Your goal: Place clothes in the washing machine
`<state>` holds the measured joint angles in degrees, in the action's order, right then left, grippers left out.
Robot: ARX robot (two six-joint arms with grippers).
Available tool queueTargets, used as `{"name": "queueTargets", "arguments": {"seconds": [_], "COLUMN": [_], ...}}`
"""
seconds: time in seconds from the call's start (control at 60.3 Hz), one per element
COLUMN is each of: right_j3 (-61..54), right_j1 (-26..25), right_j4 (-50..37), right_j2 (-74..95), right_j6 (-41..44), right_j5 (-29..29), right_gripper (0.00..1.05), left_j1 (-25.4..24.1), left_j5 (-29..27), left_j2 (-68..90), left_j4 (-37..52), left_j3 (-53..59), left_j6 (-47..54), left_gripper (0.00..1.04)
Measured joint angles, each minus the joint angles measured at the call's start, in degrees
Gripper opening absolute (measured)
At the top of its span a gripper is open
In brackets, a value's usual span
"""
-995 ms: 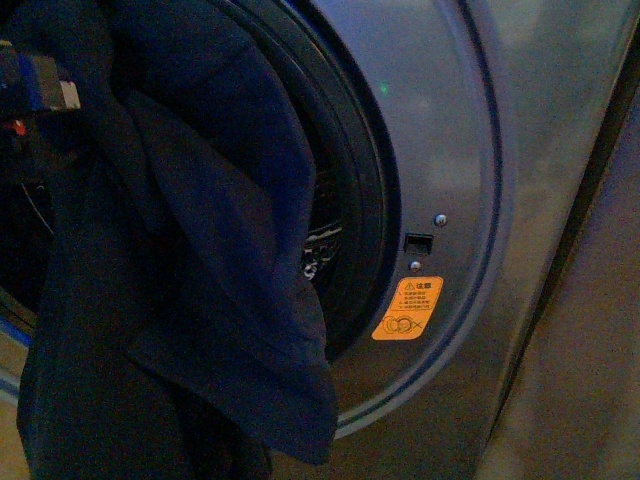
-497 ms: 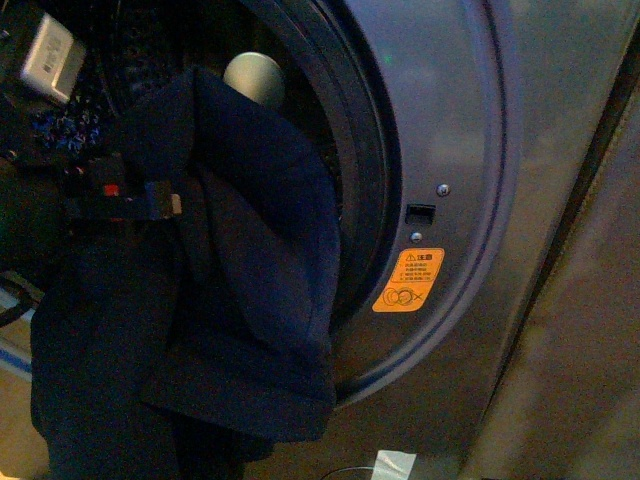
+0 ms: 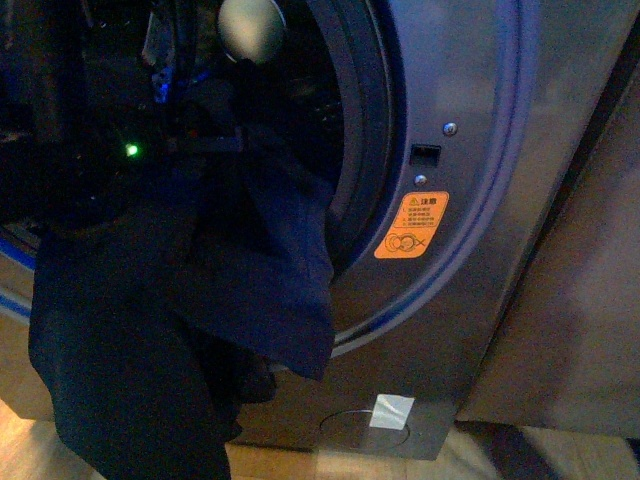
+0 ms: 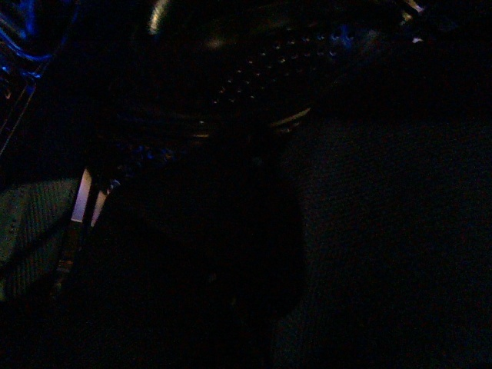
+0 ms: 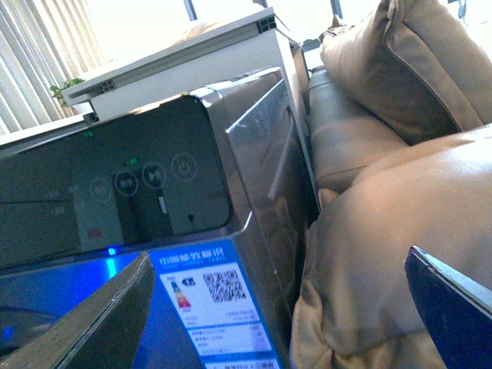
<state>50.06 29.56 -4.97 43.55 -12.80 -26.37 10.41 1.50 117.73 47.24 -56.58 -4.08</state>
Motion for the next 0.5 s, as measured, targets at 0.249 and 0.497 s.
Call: {"name": "queueTargets", "arguments": {"seconds": [0.249, 0.497], "right_j3": [-1.6, -1.6], "right_j1": [2.1, -2.8], "right_j4": [-0.6, 0.7], "right_j2": [-0.4, -0.8], "right_j6": [1.5, 1.0], "right_j5": [-3.5, -2.6], "right_gripper": [0.97, 0.97], "left_j1": [0.1, 0.0], "left_j5": [-2.5, -4.6], "left_j2": [6.7, 14.0], "left_j4": [-5.0, -11.1], "left_j3": [-12.2, -25.9], "left_j6": [0.2, 1.2], "left_gripper": [0.05, 0.05]}}
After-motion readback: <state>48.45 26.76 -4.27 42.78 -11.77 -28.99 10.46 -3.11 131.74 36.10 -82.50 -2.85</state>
